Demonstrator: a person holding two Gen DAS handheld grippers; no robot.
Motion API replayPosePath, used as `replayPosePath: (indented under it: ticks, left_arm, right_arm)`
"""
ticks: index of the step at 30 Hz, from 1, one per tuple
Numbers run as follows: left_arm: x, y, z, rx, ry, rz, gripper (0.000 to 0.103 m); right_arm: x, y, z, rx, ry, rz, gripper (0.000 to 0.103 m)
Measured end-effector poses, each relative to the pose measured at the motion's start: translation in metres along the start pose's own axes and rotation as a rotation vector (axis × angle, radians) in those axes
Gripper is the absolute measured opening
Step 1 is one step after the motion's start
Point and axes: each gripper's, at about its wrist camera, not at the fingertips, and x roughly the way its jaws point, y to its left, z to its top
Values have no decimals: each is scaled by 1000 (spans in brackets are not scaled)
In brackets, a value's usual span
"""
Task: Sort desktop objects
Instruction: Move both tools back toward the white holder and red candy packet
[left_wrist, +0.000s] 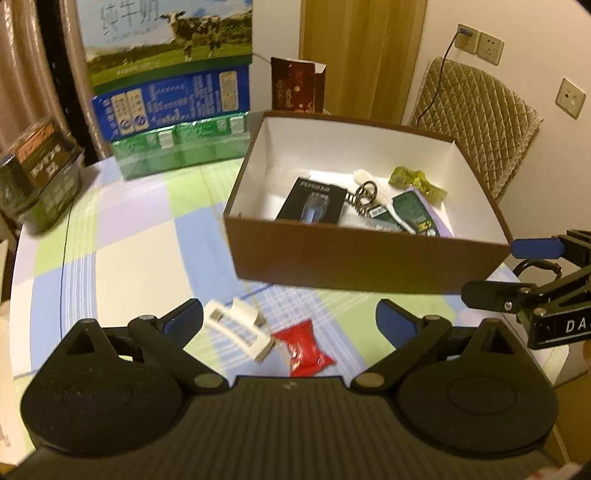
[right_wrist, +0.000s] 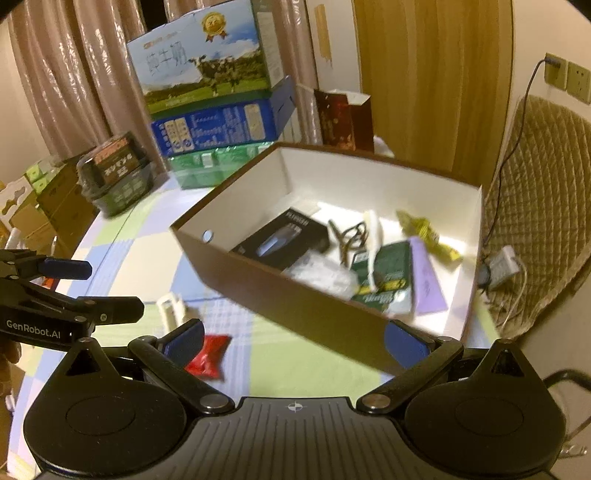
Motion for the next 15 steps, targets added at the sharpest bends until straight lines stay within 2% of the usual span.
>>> replayPosePath:
  ticks: [15]
  left_arm:
    - [-3,23,-56,-59,99,46,98]
  right_arm:
    - [10,30,-33,-5,103,53,101]
